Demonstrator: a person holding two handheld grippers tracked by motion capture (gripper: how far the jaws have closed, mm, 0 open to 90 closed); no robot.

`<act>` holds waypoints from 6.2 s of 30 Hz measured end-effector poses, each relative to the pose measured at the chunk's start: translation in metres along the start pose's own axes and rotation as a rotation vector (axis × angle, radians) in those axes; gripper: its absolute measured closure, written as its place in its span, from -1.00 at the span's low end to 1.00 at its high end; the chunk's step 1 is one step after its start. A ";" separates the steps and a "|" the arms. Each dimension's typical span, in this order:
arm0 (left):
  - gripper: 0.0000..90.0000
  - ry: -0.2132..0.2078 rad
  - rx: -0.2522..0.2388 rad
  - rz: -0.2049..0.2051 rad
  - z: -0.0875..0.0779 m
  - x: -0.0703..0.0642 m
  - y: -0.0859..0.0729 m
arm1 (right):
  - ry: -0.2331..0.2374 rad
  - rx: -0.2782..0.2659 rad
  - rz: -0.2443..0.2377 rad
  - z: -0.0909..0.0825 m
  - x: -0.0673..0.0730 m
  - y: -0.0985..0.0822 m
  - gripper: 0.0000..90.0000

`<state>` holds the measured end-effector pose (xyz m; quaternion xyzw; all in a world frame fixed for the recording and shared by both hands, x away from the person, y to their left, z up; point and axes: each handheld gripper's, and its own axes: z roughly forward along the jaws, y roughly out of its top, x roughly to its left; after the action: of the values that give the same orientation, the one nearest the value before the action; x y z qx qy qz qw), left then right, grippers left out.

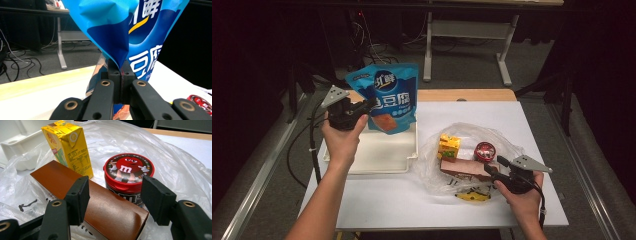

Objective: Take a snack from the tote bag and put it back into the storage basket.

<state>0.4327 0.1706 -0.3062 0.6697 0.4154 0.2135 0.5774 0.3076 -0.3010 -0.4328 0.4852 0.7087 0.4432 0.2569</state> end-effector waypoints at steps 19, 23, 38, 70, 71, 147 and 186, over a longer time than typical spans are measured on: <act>1.00 0.051 0.051 0.019 -0.016 0.052 -0.028 | -0.006 0.010 -0.002 0.004 0.006 -0.001 -0.12; 1.00 0.048 0.069 0.022 -0.016 0.068 -0.038 | -0.007 0.011 -0.006 0.004 0.007 -0.001 -0.13; 1.00 0.041 0.098 0.065 -0.006 0.111 -0.058 | -0.011 0.011 -0.009 0.005 0.009 -0.003 -0.14; 0.33 0.357 0.186 -0.034 -0.012 0.114 -0.081 | -0.005 0.012 0.007 0.002 0.008 -0.004 -0.14; 0.25 0.353 0.193 -0.032 -0.011 0.111 -0.082 | -0.004 0.011 0.009 0.001 0.008 -0.004 -0.14; -0.94 0.128 0.177 -0.054 -0.037 -0.027 -0.138 | 0.025 0.016 0.011 0.023 0.041 0.029 0.02; -0.85 0.104 0.194 -0.059 -0.034 -0.024 -0.142 | -0.117 0.048 0.114 0.090 0.104 0.058 -0.75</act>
<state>0.3490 0.1696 -0.4285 0.6979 0.4830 0.1899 0.4936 0.3644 -0.1638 -0.4173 0.5557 0.6741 0.4110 0.2607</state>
